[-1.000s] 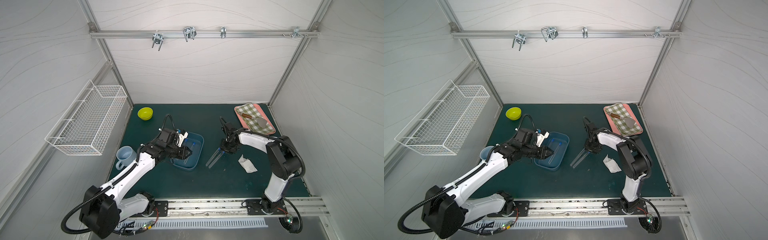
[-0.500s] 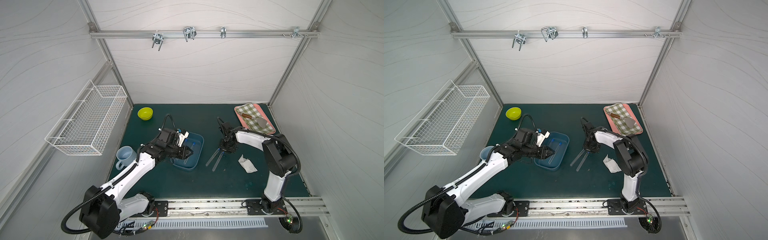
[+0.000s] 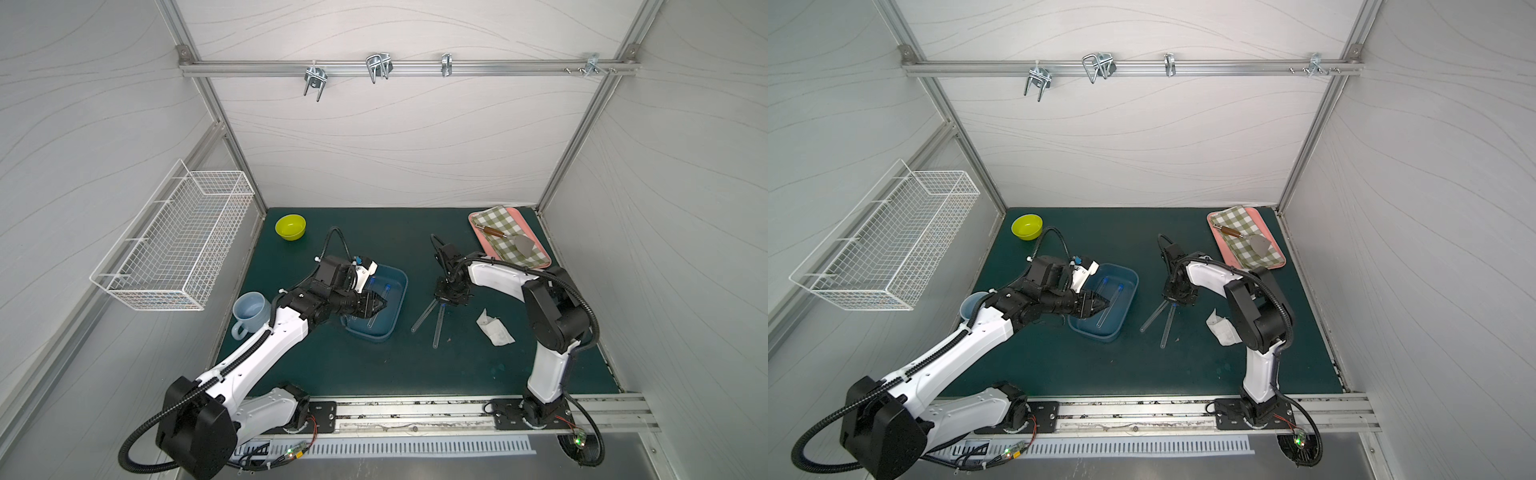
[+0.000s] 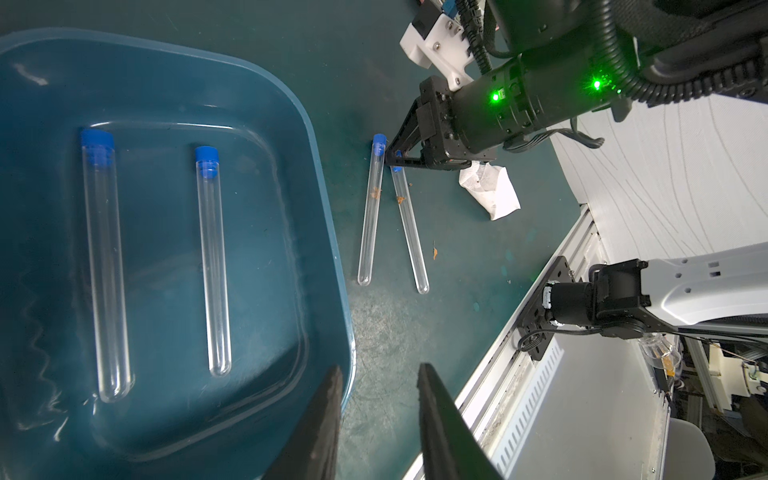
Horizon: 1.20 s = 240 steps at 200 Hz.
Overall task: Wipe the exteriors of test tubes
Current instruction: Pick up the test tube at the center of the board.
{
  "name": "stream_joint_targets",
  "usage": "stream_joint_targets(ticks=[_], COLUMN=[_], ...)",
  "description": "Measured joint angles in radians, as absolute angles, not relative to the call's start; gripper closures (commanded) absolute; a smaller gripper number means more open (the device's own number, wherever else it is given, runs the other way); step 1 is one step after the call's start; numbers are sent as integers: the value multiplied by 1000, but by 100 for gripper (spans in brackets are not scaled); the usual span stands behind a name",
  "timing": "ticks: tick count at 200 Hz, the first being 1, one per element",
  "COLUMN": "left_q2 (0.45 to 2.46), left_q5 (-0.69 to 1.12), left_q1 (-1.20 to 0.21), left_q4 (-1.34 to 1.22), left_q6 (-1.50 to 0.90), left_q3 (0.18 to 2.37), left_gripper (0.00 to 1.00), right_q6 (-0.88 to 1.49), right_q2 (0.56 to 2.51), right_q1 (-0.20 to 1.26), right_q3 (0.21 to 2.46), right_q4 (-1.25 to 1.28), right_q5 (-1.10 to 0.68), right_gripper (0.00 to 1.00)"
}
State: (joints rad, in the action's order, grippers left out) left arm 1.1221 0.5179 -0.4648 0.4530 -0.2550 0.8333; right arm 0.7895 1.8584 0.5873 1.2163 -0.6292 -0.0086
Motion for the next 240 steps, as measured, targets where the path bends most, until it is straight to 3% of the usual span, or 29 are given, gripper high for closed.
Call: stream_joint_targets(ticks=[25, 83, 132, 240], left_q2=[1110, 1102, 1192, 1421], left_q5=[537, 685, 764, 835], left_q1=[-465, -474, -581, -691], left_q4=[454, 368, 171, -91], left_q6=[-258, -330, -448, -600], left_q3=[833, 784, 770, 838], left_gripper=[58, 56, 56, 57], right_q6=[789, 759, 751, 746], right_q2=[1794, 1552, 1386, 1251], right_q1=[590, 590, 568, 524], right_q3=[1216, 1198, 1151, 1124], right_q4=[-628, -597, -538, -397], right_q5=[-25, -76, -167, -310], right_gripper=[86, 86, 85, 86])
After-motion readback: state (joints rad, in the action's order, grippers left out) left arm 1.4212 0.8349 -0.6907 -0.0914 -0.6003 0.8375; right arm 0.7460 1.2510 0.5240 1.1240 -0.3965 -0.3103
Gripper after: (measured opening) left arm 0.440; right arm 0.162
